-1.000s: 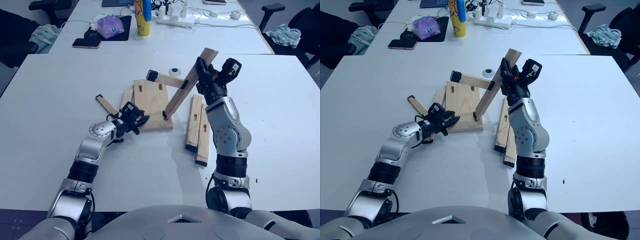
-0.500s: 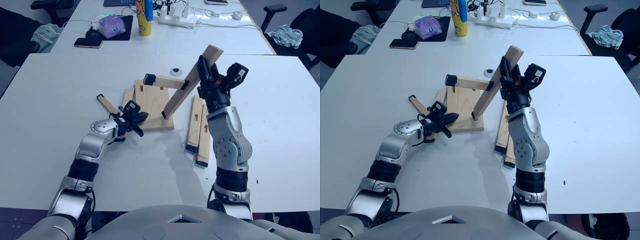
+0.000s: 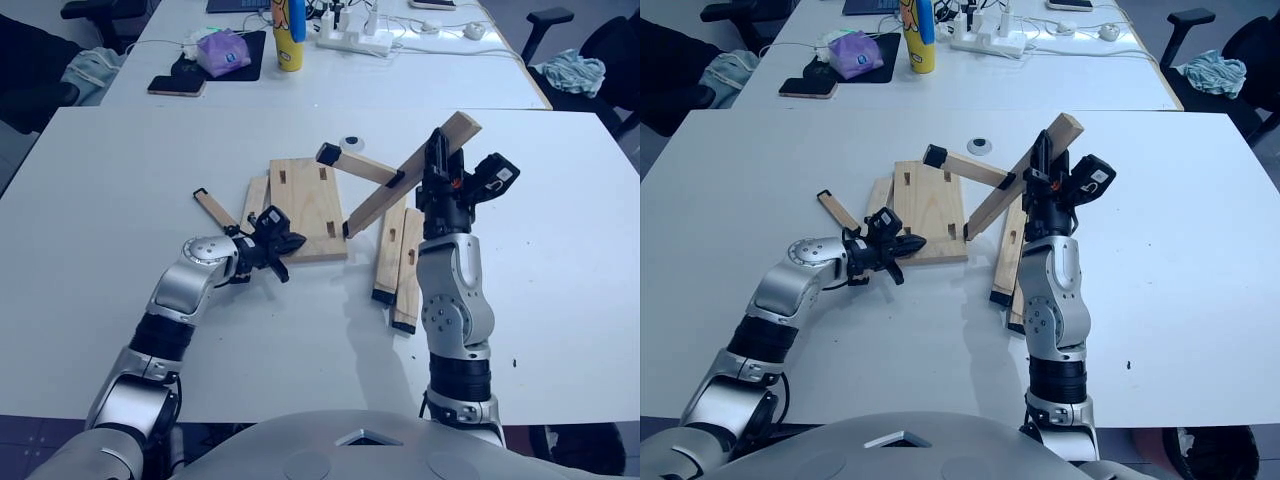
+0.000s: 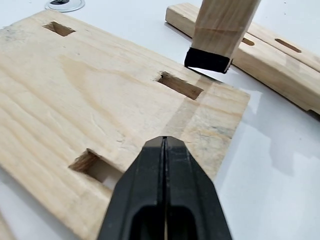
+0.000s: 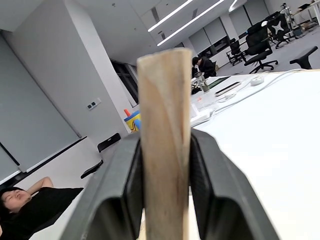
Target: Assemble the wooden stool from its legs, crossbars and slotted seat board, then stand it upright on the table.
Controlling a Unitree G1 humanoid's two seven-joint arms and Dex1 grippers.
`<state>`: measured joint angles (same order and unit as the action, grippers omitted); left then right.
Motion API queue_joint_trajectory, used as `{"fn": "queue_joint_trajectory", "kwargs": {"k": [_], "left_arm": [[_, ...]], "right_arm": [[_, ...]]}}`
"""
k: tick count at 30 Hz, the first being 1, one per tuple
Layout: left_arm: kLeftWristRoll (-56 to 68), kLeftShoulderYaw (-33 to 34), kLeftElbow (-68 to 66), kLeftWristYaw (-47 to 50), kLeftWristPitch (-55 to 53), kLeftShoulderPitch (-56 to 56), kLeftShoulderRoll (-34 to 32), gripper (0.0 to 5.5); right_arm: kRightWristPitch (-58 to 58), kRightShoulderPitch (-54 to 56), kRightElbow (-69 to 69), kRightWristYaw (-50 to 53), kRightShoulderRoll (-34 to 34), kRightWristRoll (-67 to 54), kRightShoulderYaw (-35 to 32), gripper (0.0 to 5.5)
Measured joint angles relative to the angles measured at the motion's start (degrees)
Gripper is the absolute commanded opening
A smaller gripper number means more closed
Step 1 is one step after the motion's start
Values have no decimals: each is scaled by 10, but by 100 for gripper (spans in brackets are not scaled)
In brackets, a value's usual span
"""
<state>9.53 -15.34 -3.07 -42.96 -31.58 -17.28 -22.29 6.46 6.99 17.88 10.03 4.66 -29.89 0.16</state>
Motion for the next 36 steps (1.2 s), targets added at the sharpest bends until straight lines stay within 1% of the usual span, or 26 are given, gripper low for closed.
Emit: {"fn": "queue_joint_trajectory", "kwargs": {"k": [4, 9, 14, 20, 26, 36], "left_arm": [[4, 2, 3, 5, -3, 6, 2, 0], [6, 3, 6, 12, -6, 9, 6, 0], [6, 2, 6, 12, -6, 8, 6, 0], [6, 0, 7, 12, -16, 4, 6, 0], [7, 2, 14, 18, -21, 9, 8, 0], [13, 2, 24, 22, -28, 16, 9, 0]], "right_arm": [[2, 5, 0, 7, 0, -30, 13, 105], [-5, 23, -17, 8, -1, -38, 28, 105], [-62, 40, -92, -6, 0, -31, 32, 105], [-111, 46, -128, -8, 0, -17, 38, 105], [-91, 42, -100, 17, -1, -3, 41, 105], [-75, 3, -58, 25, -4, 19, 58, 105]]}}
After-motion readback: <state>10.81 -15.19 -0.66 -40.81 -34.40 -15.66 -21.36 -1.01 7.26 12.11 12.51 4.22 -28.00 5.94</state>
